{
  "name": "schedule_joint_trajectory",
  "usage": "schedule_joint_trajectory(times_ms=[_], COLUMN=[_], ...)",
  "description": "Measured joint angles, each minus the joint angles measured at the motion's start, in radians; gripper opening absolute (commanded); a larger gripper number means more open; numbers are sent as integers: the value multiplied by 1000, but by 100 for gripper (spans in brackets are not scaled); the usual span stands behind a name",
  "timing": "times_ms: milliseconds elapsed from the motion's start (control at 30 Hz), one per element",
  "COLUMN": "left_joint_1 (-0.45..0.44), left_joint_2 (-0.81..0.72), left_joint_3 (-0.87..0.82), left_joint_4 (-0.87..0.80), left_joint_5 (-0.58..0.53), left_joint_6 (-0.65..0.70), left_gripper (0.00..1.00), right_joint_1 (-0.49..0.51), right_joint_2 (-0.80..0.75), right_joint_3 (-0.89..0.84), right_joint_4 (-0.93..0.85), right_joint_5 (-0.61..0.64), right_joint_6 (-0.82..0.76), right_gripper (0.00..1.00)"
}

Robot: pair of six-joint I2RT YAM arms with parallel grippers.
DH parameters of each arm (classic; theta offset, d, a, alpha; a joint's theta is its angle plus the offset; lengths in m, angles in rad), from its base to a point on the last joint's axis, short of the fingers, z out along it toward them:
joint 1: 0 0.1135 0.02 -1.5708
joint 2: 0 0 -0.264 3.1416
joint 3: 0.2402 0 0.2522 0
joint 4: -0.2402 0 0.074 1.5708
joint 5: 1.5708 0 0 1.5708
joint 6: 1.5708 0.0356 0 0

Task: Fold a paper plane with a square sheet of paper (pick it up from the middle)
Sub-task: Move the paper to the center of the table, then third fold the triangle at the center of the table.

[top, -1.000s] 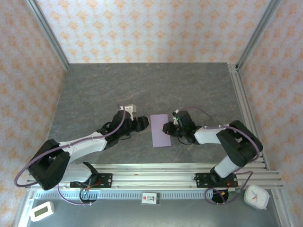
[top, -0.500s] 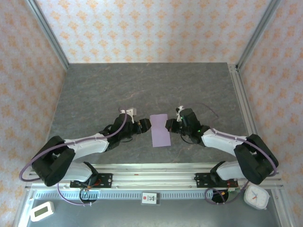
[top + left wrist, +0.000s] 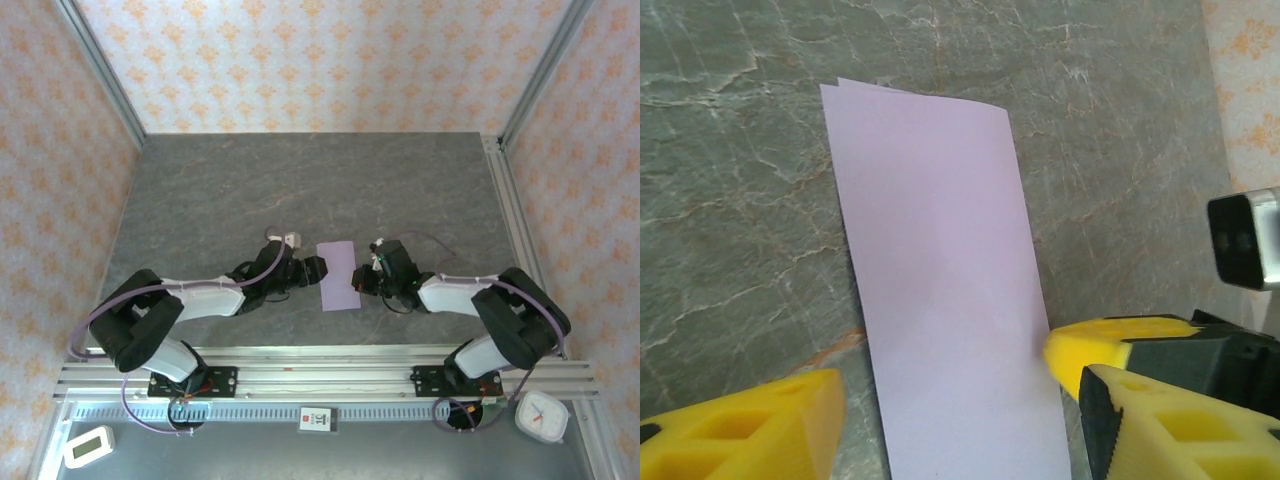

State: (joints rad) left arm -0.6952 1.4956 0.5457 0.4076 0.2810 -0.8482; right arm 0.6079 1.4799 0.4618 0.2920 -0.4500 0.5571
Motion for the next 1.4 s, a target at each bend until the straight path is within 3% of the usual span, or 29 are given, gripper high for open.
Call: schedule_joint_trajectory(times_ms=[500, 1233, 1400], left_joint_1=[-52, -92, -92], left_joint_2=[86, 178, 136], left_joint_3=[78, 164, 99], left_joint_4=[-135, -132, -27], left_joint_5=[-28, -26, -23], left_joint_6=[-18, -27, -37], left_gripper=[64, 65, 67], right_joint_1=[0, -2, -3], right_joint_2=[48, 50, 50], right_joint_3=[-22, -36, -44], right_joint_4=[103, 132, 148], right_joint_5=[-11, -15, -16], right_joint_6=[0, 0, 0], right_gripper=[0, 0, 0])
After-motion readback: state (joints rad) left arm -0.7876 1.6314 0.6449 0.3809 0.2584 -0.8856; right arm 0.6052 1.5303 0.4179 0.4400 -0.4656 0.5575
